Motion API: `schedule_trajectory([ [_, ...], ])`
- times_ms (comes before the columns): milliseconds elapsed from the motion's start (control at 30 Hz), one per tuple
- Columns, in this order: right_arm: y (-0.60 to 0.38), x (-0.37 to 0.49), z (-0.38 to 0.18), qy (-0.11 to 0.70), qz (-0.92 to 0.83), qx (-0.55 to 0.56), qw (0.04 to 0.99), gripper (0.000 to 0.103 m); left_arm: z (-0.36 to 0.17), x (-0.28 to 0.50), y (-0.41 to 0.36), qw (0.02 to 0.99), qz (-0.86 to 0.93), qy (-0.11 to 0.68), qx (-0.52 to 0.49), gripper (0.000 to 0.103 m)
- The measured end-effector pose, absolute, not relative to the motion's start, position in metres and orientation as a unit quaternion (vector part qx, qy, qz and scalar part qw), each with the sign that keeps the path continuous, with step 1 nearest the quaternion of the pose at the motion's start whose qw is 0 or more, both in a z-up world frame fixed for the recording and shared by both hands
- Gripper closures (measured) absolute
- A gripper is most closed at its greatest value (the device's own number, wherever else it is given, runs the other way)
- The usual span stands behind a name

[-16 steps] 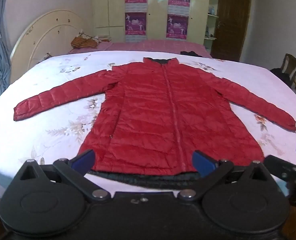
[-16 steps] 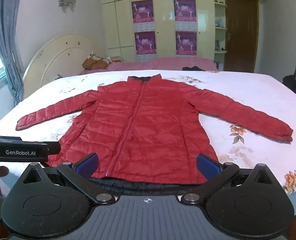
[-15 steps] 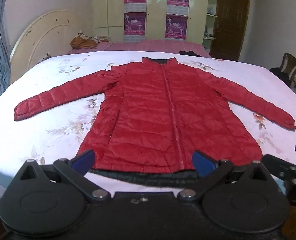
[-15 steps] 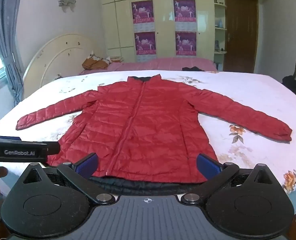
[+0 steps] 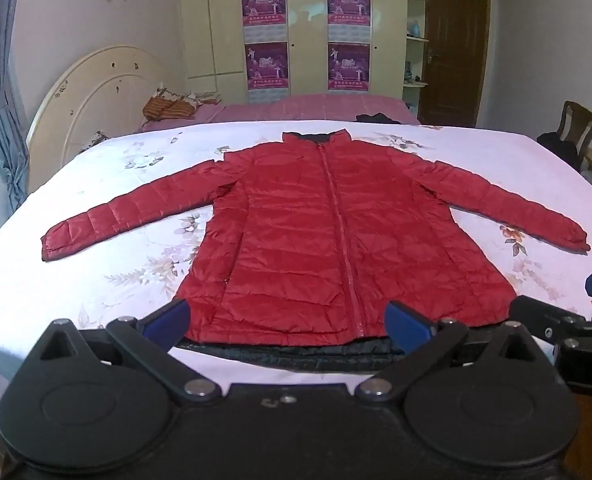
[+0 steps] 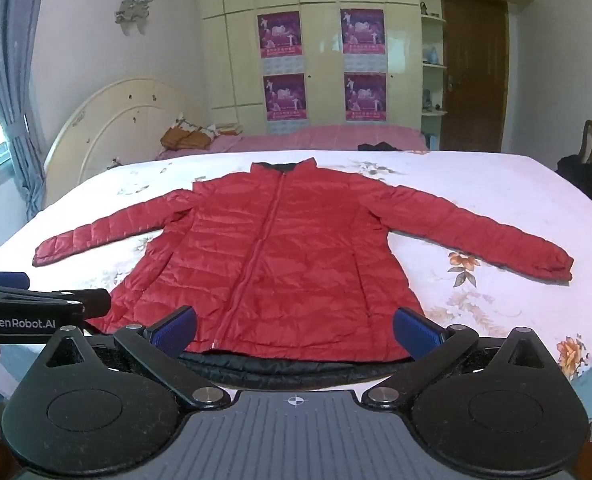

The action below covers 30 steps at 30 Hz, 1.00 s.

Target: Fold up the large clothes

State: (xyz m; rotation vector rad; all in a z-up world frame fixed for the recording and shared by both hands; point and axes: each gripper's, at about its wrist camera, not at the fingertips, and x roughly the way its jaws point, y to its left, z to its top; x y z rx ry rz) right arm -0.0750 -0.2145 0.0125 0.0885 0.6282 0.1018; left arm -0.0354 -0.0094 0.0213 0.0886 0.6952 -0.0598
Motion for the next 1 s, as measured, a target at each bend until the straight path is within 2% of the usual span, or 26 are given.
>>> schedule_trajectory([
  [1000, -0.224, -0.065, 0.0047, 0.318, 0.04, 0.044, 0.946, 0.0, 0.0173, -0.0278, -0.0162, 0.933, -0.031, 0.357, 0.042, 0.0],
])
